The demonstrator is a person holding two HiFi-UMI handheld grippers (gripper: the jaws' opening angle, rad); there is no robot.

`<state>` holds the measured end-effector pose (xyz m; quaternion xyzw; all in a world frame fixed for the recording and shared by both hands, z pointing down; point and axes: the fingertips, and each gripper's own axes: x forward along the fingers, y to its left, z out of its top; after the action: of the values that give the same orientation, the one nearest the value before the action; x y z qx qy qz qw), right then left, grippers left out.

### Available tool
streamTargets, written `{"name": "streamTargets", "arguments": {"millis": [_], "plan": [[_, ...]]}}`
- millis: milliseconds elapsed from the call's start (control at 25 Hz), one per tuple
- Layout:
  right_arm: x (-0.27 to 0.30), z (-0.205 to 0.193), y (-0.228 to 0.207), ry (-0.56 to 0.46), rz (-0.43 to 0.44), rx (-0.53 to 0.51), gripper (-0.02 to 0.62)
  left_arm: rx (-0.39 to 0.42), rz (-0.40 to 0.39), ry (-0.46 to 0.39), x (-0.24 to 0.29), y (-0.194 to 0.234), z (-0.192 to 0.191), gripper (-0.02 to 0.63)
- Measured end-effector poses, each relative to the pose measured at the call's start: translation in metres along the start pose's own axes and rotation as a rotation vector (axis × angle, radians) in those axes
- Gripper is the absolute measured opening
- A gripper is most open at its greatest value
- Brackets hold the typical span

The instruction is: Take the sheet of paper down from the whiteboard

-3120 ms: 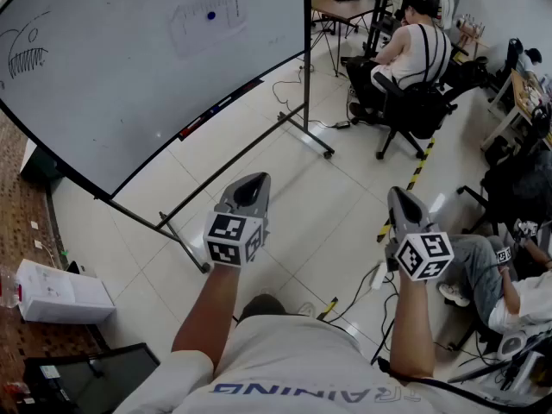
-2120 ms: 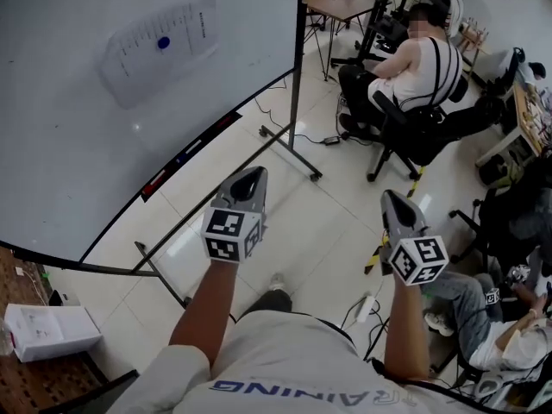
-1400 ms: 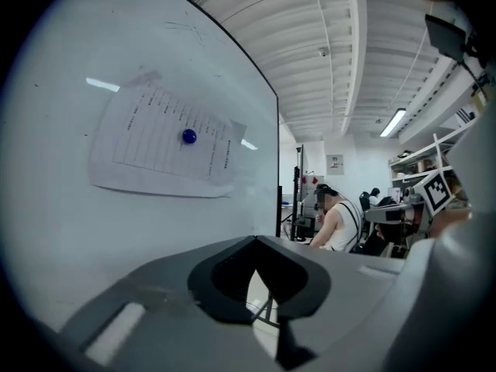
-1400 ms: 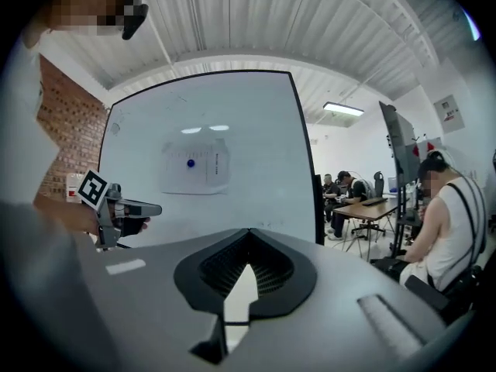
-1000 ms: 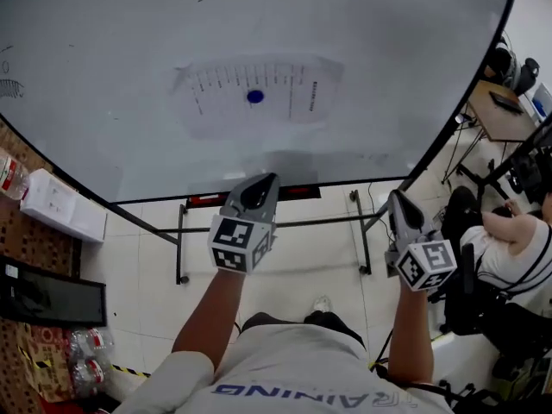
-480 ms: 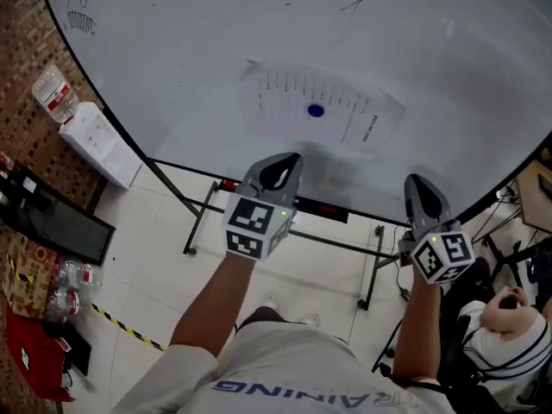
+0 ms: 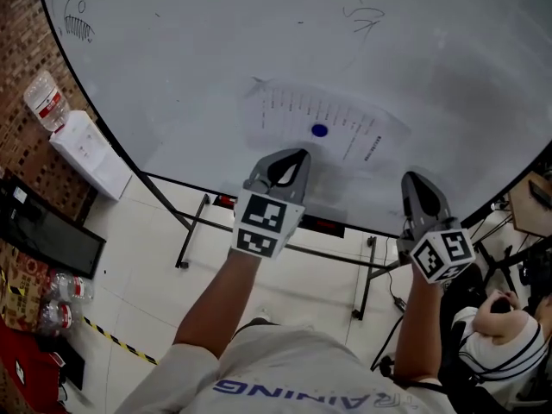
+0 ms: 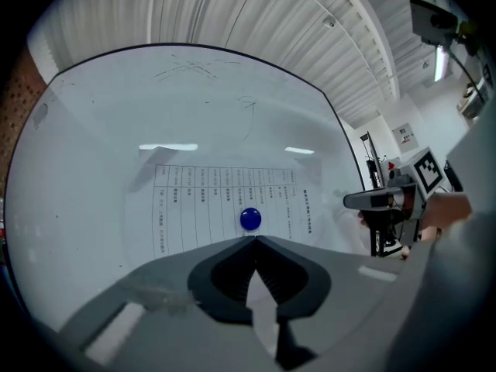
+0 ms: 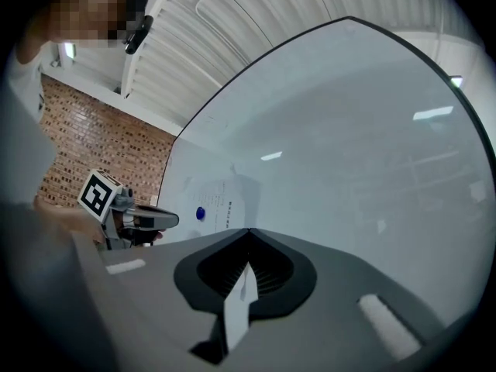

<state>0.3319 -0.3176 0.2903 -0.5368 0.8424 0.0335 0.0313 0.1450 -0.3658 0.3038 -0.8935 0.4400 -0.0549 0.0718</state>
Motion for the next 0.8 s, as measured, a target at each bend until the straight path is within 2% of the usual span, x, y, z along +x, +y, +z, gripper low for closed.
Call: {"name": "streamTargets", "arguments": {"millis": [240,320,560,800], "plan": [[0.009,0.015,0.003,-0.022,-0.018,-0.018,0.006,0.046,-0.008,-0.018,0.008,0.009,0.014,0.012],[0.011,0.017,0.005,-0.025,-0.017,-0.024,0.006,0.089,-0.009,-0.015,0.012,0.008,0.017,0.035],[0.013,0.018,0.006,-0.022,-0.023,-0.033,0.006,0.237,0.027,0.022,0.032,0.0,0.017,0.167],[0.01,0.02,0.007,-0.026,-0.031,-0.044,0.006,0.311,0.097,0.006,0.044,-0.003,0.027,0.179]]}}
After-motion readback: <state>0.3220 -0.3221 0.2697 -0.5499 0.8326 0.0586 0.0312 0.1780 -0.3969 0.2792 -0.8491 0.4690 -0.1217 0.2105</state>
